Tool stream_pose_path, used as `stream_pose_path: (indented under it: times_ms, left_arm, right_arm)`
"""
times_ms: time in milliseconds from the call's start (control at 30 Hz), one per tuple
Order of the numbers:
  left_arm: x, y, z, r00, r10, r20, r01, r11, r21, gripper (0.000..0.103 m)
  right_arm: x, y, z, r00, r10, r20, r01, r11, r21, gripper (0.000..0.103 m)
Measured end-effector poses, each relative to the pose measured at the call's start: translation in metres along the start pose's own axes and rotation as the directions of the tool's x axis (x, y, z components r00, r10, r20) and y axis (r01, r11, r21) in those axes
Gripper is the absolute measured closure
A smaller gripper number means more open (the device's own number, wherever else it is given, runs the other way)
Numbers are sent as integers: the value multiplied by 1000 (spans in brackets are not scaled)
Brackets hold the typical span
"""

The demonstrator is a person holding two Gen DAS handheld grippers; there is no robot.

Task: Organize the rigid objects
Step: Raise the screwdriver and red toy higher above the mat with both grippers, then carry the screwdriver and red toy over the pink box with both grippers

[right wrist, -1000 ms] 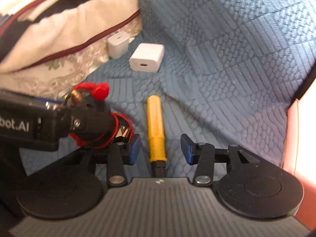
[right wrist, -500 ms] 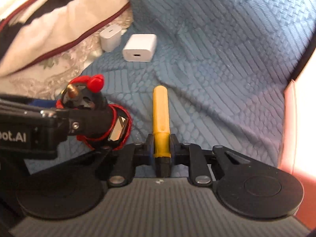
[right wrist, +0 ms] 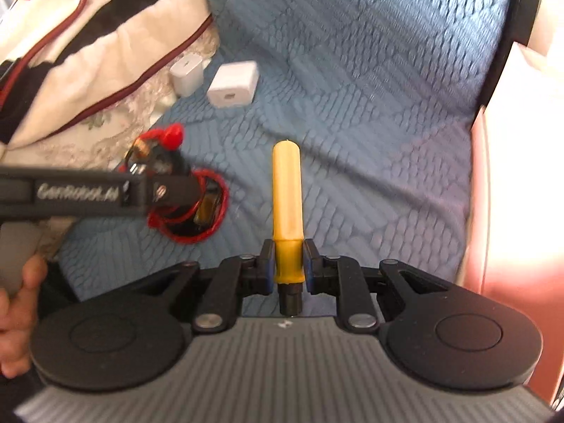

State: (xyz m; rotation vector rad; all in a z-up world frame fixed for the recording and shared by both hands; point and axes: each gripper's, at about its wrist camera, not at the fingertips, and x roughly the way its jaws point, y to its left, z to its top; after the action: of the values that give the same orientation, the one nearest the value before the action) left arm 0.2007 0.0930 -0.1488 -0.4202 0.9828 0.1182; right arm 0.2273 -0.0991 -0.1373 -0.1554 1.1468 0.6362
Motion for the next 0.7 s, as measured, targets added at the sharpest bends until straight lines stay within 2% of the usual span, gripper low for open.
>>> stream_pose_path:
  times_ms: [100,200,400,600,700]
  left_arm:
    - [-1,0,-1,1000,6,19,-6,1000,1,31]
    - [-6,0,-2,999,7,49,-7,1000,2,35]
    - [-20,2,-4,994,-62,86,64,998,-17,35]
    - [-44,-9,-12,986,-114,118,116,993,-6,35]
    - [-59,-15,-13,974,-177,138,181,983,-12,36]
  right_arm:
    - [-5,4,-7,1000,-8,-5,8,1000,-16,83]
    - [-9,1,-16,1000,-10,-8,10,1000,19,83]
    - [-22,-2,-30,1000,-17,-14,18,996,84,83]
    - [-49,-5,-25,999,-22,50,17,995,93,83]
    - [-65,-6,-20,996,-27,84,20,996,87,83]
